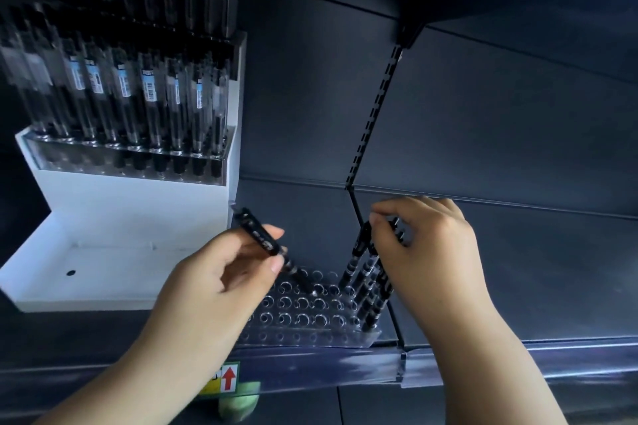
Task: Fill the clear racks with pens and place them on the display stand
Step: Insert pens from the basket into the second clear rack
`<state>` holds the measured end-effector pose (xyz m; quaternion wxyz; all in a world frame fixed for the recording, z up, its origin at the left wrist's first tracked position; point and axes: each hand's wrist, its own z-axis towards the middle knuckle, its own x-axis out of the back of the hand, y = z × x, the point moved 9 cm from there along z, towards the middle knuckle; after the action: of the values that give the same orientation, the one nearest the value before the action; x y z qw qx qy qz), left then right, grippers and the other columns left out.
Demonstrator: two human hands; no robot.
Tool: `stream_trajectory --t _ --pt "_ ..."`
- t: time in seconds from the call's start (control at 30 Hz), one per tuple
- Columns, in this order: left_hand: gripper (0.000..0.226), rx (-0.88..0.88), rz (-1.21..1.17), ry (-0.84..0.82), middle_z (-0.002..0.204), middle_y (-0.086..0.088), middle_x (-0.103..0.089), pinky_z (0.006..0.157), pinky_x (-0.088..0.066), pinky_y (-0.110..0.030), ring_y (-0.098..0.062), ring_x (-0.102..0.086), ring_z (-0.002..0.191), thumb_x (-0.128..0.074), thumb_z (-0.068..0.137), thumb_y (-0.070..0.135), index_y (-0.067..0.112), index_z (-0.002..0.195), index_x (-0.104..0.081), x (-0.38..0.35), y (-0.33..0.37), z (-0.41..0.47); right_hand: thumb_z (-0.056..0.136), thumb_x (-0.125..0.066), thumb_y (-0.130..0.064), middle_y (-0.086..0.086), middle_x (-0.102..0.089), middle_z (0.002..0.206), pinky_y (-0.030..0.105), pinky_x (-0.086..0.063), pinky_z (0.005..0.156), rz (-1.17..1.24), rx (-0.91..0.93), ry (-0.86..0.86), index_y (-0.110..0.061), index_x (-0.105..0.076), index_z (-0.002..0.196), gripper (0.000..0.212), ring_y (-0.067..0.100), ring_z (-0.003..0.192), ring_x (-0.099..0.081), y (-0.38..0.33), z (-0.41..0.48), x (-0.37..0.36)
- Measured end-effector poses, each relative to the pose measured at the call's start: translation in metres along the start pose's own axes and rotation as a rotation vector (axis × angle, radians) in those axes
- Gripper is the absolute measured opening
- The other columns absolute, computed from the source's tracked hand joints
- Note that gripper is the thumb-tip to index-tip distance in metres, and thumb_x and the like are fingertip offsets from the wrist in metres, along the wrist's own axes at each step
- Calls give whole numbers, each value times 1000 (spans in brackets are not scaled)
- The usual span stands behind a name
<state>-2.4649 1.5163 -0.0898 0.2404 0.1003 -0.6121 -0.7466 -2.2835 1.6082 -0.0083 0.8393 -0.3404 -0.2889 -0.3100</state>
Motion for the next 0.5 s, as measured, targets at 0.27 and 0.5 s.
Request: stream_trajectory --t 0.27,0.5 --pt "27 -215 225 -87 79 31 -65 70 -38 5 15 -60 84 -72 79 16 36 97 -68 -66 44 23 80 -66 -12 -8 -67 86 30 -41 75 53 -32 56 -19 -72 94 16 21 85 -55 11 1 17" --pt "21 -336 387 -108 70 30 -55 65 -33 7 25 -52 77 -74 78 8 20 91 -64 -88 41 25 81 -65 -15 -17 -56 79 20 -31 73 80 -81 63 -20 -71 93 14 17 84 -53 20 3 22"
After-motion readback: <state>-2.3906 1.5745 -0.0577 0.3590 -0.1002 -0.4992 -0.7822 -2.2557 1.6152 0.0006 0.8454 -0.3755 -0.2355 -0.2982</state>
